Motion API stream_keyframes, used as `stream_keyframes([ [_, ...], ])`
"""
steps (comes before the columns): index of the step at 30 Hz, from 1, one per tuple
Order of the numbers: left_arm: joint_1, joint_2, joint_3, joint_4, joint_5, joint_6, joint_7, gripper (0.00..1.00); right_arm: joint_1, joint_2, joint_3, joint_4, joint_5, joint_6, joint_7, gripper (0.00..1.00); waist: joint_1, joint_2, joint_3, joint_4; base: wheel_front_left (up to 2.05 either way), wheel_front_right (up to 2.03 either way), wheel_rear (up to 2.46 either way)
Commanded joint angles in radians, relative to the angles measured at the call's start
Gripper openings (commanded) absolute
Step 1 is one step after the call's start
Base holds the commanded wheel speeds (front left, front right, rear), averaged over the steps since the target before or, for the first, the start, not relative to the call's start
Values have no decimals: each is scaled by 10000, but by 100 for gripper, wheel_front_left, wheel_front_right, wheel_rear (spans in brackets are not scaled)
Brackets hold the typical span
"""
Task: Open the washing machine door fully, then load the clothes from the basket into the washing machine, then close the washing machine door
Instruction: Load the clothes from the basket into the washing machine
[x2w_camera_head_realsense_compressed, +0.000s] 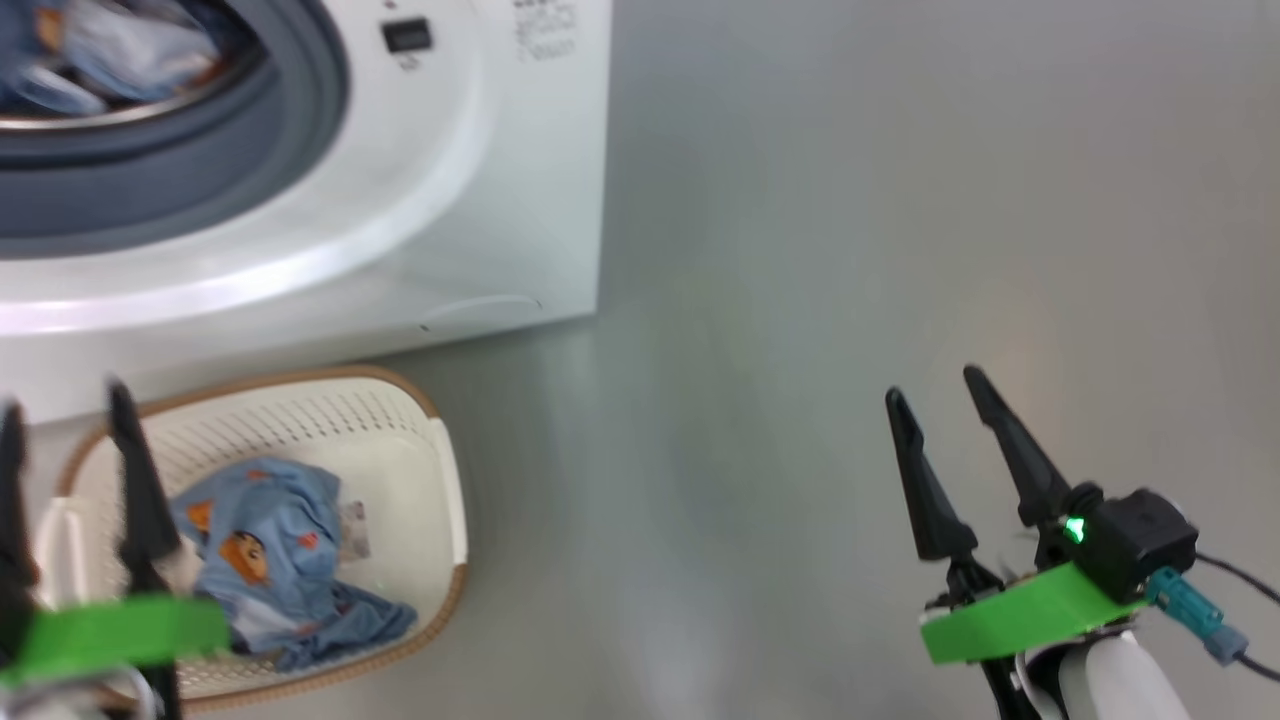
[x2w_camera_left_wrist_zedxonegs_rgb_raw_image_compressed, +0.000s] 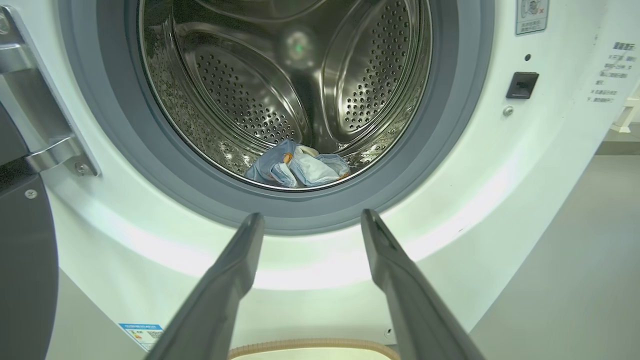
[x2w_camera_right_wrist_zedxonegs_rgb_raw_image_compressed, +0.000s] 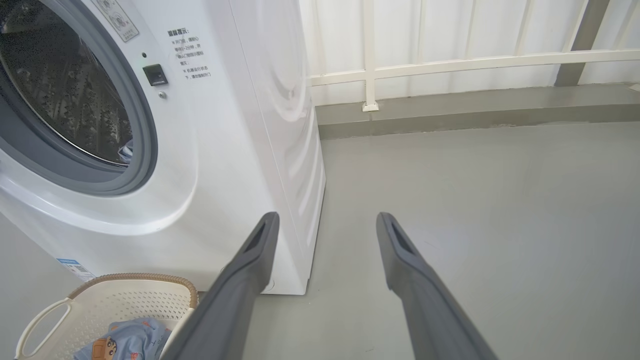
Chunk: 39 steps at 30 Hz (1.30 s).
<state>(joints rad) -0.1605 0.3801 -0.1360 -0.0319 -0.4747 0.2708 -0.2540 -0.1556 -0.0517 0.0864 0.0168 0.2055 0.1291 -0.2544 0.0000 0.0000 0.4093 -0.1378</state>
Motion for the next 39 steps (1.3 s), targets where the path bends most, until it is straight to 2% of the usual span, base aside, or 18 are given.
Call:
stream_keyframes([
  [1,191,230,332,-382,118,130,-75,100,225,14,206,-179,-135,16,-74,100,0,0,-781,531,0,0,0],
  [6,1402,-143,113,-845,310,281,-76,100,640,-87,177,-82,-312,16,-25,100,0,0,-1496,850,0,0,0],
  [14,2731,-621,-476,-904,567,261,-77,100,1392,-201,94,-342,-438,16,425,100,0,0,-2721,1209,0,0,0],
  [25,3409,-720,-959,-864,753,251,-11,100,2294,-213,-81,-983,-501,16,1012,100,0,0,-3784,1301,0,0,0],
  [39,3571,-722,-1124,-889,730,311,61,100,2758,-168,-178,-1437,-511,16,1306,100,0,0,-4175,1201,0,0,0],
])
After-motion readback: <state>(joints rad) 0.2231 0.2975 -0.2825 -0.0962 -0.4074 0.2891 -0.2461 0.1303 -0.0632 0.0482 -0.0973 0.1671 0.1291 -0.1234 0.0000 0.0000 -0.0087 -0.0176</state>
